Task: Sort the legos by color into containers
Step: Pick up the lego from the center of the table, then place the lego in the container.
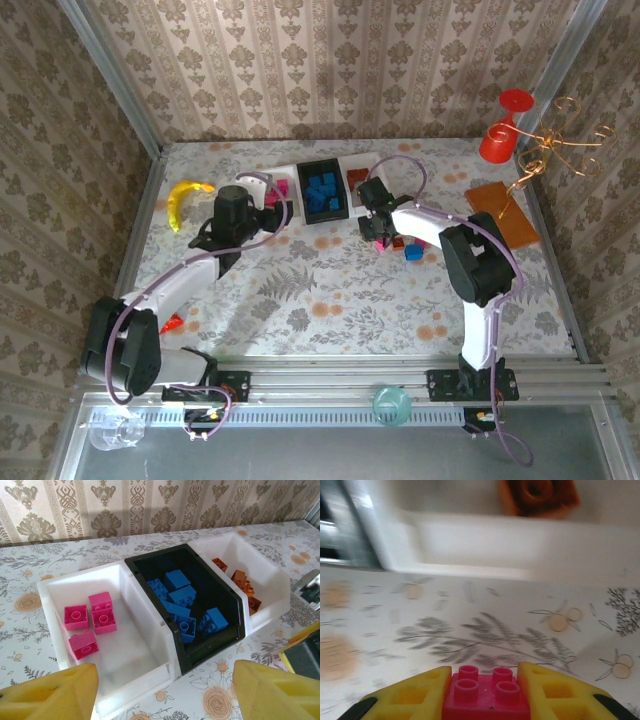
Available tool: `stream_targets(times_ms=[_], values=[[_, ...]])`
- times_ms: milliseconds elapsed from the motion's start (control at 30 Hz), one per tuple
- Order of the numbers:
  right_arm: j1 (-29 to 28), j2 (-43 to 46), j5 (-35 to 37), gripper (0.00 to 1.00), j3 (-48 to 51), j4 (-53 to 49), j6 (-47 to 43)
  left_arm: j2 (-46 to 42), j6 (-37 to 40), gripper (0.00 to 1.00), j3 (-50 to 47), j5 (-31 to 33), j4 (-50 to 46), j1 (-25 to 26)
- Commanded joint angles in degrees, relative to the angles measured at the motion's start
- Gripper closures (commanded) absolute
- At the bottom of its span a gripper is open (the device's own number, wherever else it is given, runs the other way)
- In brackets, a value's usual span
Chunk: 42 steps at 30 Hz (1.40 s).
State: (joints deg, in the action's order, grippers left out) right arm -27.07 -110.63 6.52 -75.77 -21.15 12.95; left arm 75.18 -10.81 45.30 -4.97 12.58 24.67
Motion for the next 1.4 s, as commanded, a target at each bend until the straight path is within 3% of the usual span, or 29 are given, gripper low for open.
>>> stream_targets(times_ms=[0, 167, 433, 733, 867, 1033, 1200, 1367], values=[[-3.4, 6.6, -7.3, 0.67, 0.0, 4.1, -0.7, -2.2, -2.3, 0.27, -2.5, 0.0, 2.9, -0.7], [-7.1, 6.5, -12.5, 0.68, -2.8, 11.6, 0.6, -4.1, -5.2, 0.26, -6.1, -0.5, 5.4, -3.7], [-10.1, -7.0, -13.6, 0.67, -18.5, 15.9, 2.1, -11.5, -9.7, 0.26, -12.8, 1.5, 7.3, -6.9], [-10.2, -27.2, -8.8, 0.62, -45.3, 6.0, 1.6, -16.6, -11.9, 0.25, -16.5, 1.3, 8.6, -7.1], [-10.1, -28.6, -6.9, 0.5, -50.7, 2.1, 0.2, -16.9, -12.1, 0.25, -16.2, 0.3, 8.5, -7.0], [-10.1, -18.3, -6.9, 0.42, -39.7, 5.4, -0.8, -17.3, -13.5, 0.25, -17.0, -0.5, 10.2, -7.0], [-9.7, -0.5, -1.5, 0.37, -16.8, 6.9, -1.2, -15.9, -15.3, 0.25, -17.4, -2.2, 12.8, -5.9], [-8.3, 15.1, 5.8, 0.32, 5.4, 4.0, 2.0, -11.9, -15.4, 0.26, -17.0, -5.6, 17.9, -1.3]])
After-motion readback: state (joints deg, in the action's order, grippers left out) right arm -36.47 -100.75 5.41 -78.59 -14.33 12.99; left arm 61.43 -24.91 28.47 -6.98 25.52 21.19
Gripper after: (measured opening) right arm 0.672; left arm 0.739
